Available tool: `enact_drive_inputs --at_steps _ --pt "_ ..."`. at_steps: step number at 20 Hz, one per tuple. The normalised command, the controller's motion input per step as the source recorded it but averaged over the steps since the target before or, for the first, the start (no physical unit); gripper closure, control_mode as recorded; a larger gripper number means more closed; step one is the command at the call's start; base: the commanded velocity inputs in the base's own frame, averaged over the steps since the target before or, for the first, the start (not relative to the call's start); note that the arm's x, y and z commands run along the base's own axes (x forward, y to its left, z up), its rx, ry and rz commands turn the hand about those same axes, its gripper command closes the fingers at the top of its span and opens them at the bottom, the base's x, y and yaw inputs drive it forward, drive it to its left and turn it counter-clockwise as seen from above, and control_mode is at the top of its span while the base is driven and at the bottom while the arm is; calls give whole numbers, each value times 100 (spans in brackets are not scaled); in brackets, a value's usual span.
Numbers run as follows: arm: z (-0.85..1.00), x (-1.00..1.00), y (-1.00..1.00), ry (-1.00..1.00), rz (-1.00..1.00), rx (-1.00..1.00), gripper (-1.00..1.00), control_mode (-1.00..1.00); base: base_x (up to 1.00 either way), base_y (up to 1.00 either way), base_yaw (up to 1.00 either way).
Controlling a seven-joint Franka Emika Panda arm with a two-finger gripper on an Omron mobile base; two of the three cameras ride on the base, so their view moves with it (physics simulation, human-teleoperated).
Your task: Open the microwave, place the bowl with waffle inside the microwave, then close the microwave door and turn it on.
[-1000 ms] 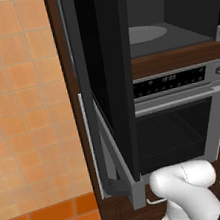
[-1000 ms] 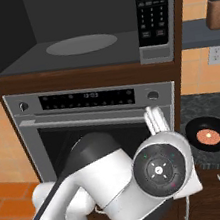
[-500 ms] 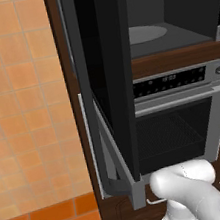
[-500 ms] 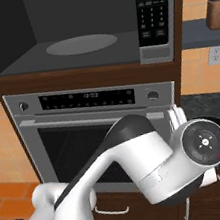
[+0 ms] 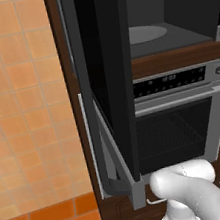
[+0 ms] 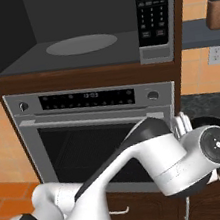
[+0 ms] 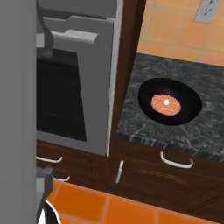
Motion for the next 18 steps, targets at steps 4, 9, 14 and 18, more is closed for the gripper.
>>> enact_drive_inputs --at_steps 4,9,14,18 --pt "-57 35 -27 9 7 4 -100 -100 0 0 0" --pt "-26 33 -38 4 6 10 -100 -100 0 0 0" --pt "-3 41 -49 2 3 14 -100 -100 0 0 0" --pt "-27 38 -49 6 1 9 -100 -100 0 0 0"
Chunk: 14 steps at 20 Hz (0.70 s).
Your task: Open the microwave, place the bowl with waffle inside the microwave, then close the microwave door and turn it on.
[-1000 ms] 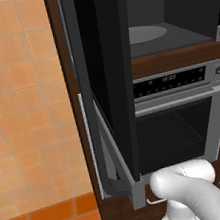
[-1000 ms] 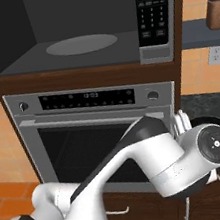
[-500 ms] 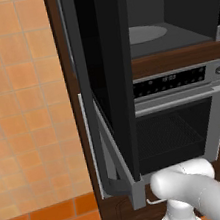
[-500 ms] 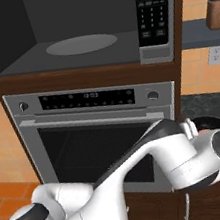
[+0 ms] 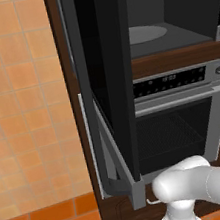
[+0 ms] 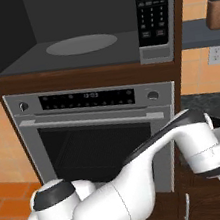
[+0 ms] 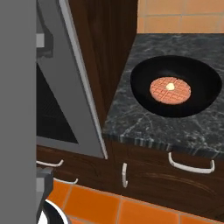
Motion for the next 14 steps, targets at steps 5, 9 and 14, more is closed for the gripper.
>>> enact_drive_inputs --at_steps 5,9,14 --pt "-39 32 -43 4 0 4 -100 -100 0 0 0" --pt "-34 28 -11 0 0 0 -100 -100 0 0 0" --pt "-35 38 0 1 0 0 -100 -100 0 0 0"
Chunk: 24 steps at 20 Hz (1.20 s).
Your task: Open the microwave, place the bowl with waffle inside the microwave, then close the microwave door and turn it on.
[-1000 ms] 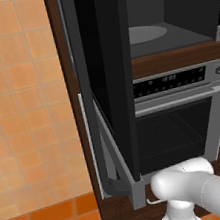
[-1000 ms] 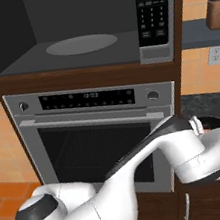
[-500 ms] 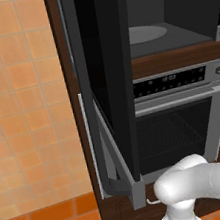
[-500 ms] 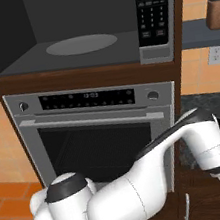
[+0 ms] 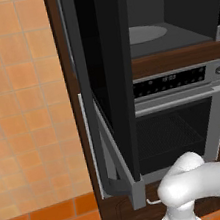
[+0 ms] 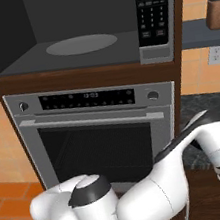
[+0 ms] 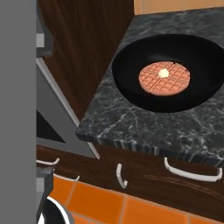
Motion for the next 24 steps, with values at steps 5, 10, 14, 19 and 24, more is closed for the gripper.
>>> enact_drive_inputs --at_steps 5,10,14,19,24 --pt "-39 37 0 4 0 0 -100 -100 0 0 0" --pt "-34 38 -14 13 -3 0 -100 -100 0 0 0" --pt "-17 39 -35 10 -1 0 -100 -100 0 0 0" --pt "-16 33 -50 8 -3 1 -100 -100 0 0 0" --pt "-31 28 -44 8 -4 0 -100 -100 0 0 0"
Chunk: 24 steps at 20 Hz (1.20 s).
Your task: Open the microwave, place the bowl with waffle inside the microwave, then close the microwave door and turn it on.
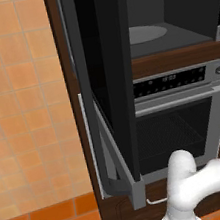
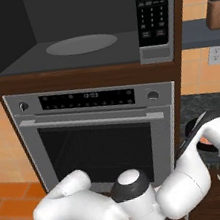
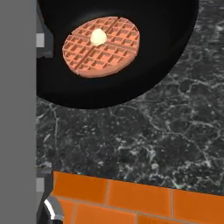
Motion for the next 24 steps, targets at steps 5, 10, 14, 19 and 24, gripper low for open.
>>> enact_drive_inputs --at_steps 5,10,14,19,24 --pt "-30 23 -37 7 -3 0 -100 -100 0 0 0" --pt "-27 1 -6 0 0 0 -100 -100 0 0 0" --pt "-15 0 2 -3 0 0 -100 -100 0 0 0" --pt "-1 7 14 -6 0 0 -100 -100 0 0 0" --pt "-4 24 44 -8 -4 -5 -100 -100 0 0 0"
